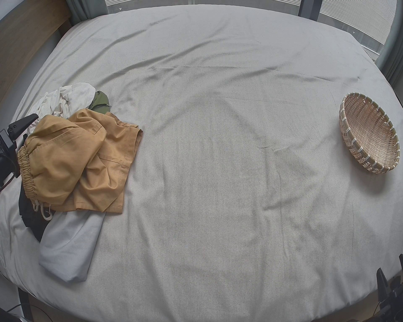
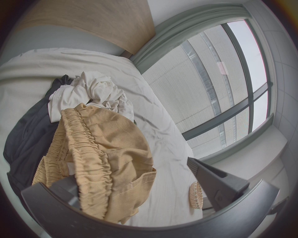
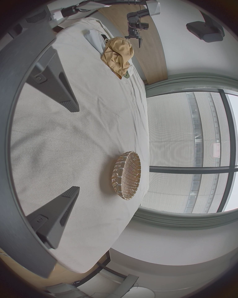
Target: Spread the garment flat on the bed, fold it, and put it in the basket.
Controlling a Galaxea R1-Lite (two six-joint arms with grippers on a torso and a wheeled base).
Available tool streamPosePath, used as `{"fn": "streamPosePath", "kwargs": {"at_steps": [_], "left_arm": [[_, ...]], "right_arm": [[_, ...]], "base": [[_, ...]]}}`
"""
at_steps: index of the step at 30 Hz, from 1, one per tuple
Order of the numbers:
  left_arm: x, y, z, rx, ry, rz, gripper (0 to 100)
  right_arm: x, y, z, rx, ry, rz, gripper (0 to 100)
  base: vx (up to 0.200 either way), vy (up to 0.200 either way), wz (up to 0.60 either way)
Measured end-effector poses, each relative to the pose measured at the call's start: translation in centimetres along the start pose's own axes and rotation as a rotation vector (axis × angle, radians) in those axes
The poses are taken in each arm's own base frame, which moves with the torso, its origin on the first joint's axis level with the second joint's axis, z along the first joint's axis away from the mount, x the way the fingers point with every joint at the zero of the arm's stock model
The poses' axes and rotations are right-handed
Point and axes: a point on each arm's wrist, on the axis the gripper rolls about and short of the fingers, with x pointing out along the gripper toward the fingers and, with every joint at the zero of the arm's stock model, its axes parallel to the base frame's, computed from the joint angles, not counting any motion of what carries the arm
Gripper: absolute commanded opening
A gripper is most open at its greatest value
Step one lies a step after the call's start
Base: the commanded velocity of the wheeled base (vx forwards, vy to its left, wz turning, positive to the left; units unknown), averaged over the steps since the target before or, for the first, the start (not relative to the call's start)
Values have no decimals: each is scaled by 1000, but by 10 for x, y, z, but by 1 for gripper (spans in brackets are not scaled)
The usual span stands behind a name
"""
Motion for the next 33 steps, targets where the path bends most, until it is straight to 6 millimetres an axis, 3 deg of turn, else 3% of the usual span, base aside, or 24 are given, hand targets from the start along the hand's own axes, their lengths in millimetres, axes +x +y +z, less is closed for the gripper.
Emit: {"fn": "streamPosePath", "kwargs": {"at_steps": [12,17,24,33], "left_arm": [[0,6,-5,12,17,14,0],[-1,0,-6,18,31,-13,0],[4,-33,-21,48,110,-151,0],[17,-92,-55,63,233,-394,0]], "right_arm": [[0,0,0,0,0,-1,100],[0,0,0,-1,0,-1,100],[0,0,0,-5,0,1,100],[0,0,0,-9,0,2,100]], "base": [[0,0,0],[0,0,0],[0,0,0],[0,0,0]]}}
